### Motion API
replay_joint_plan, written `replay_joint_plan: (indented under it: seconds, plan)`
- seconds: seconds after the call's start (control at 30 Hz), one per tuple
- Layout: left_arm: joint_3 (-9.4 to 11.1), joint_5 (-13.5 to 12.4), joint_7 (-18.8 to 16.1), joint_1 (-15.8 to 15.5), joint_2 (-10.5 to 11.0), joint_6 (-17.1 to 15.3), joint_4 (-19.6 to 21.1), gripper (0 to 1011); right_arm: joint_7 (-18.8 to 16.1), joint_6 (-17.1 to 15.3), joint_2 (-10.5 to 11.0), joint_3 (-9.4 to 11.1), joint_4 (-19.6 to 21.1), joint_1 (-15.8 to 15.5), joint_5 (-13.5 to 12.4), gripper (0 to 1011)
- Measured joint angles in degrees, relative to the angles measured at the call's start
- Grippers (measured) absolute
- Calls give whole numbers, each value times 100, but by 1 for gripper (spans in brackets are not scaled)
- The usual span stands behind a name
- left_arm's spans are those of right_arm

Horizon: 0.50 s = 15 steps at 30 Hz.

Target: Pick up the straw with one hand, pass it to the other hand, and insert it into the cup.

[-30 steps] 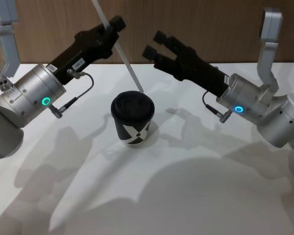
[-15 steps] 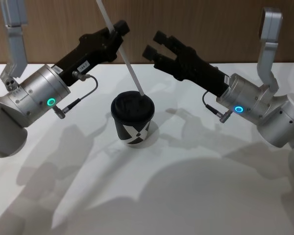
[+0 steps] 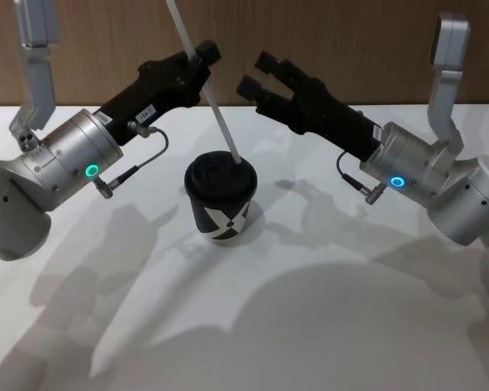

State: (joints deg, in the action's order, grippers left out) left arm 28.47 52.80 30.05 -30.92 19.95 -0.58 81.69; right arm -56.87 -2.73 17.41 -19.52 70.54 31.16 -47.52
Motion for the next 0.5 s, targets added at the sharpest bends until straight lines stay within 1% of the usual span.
replay_joint_plan:
  seconds: [0.5]
  plan:
    - [15,-139,29,-45,-70,-45,-114,11,0,0,0,0,0,0,0,1001]
